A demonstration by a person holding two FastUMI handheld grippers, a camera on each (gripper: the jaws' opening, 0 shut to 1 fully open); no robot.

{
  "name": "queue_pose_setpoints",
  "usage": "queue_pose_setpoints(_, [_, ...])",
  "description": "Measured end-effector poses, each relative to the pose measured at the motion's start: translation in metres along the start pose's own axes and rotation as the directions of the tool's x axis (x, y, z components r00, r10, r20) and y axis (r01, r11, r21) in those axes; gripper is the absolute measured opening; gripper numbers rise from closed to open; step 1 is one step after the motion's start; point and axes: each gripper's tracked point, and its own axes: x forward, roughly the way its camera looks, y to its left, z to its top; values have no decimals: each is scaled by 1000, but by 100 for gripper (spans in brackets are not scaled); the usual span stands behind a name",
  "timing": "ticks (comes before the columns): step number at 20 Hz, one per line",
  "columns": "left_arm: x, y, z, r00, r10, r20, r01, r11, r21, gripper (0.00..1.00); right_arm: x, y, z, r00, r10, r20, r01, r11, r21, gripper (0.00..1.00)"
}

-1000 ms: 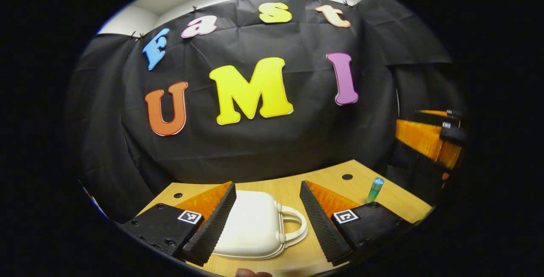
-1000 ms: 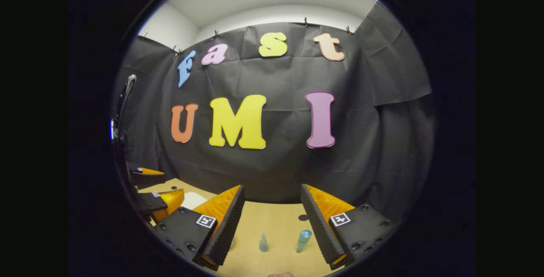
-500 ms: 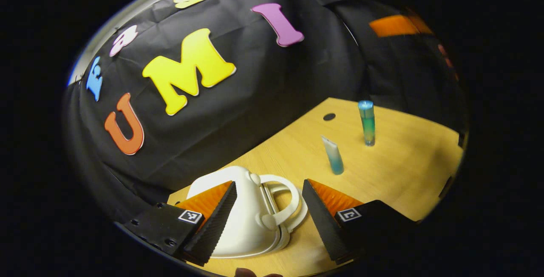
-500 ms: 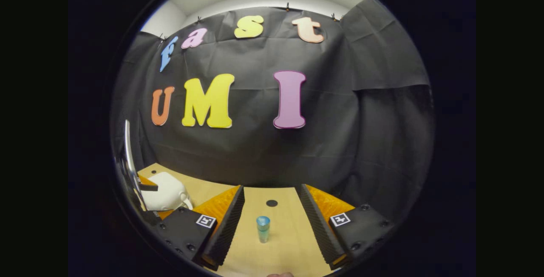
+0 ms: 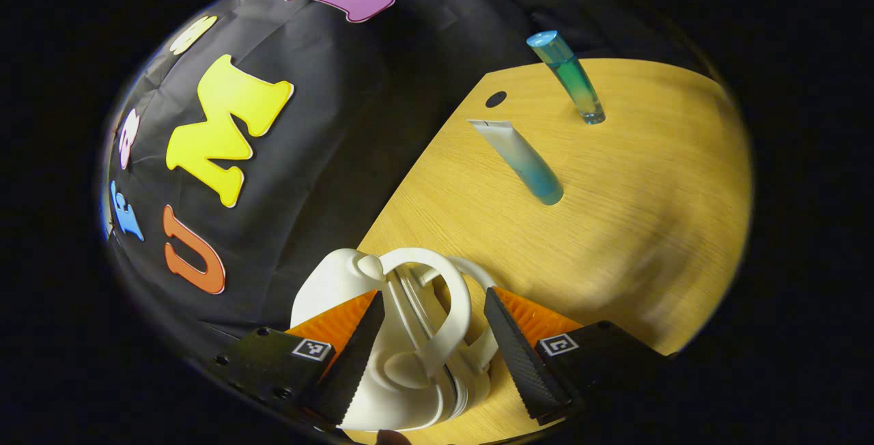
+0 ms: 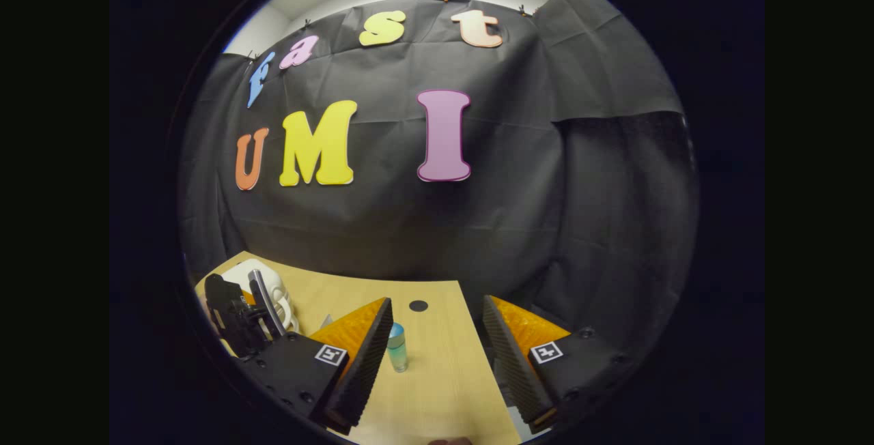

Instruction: First open the suitcase, pack the skin care products into it, and then close the suitcase.

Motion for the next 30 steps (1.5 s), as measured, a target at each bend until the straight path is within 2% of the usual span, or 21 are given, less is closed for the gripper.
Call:
queue_pose_setpoints(1, [6,0,-2,1000,1,-21,-1,1000,13,93,0,-6,-3,1000,-5,-6,5,1000,5,79])
queue_pose_setpoints(3, [13,-4,-7,998,1,-59,1,999,34,80,1,-17,-7,1000,-16,-13,16,1000,8,79])
queue_pose_setpoints(5, [16,-9,-14,996,-9,-91,13,999,35,64,1,-26,-11,999,-29,-23,30,999,15,79])
queue_pose_setpoints(8, [15,-14,-14,992,-28,-120,33,999,41,33,-2,-33,-10,998,-59,-21,60,998,31,79])
queue_pose_setpoints(11, [13,-13,-7,994,-31,-109,34,999,23,27,-8,-30,-10,997,-79,-17,80,996,33,79])
queue_pose_setpoints(14, [3,0,5,998,-17,-62,17,1000,-12,14,-17,-18,-7,996,-83,-11,84,996,27,79])
queue_pose_setpoints(18, [-18,33,14,1000,-17,7,18,995,-102,5,-30,13,10,998,-60,23,60,998,10,79])
queue_pose_setpoints(23, [-57,140,14,988,92,124,-63,973,-220,3,-35,74,40,997,-5,83,6,1000,-12,79])
queue_pose_setpoints(27, [-74,240,-23,970,183,160,-111,920,-375,3,-40,124,65,992,24,128,-25,1000,1,79])
queue_pose_setpoints(30, [-71,293,-77,963,234,136,-149,876,-458,3,-45,159,76,988,49,146,-48,999,-11,79])
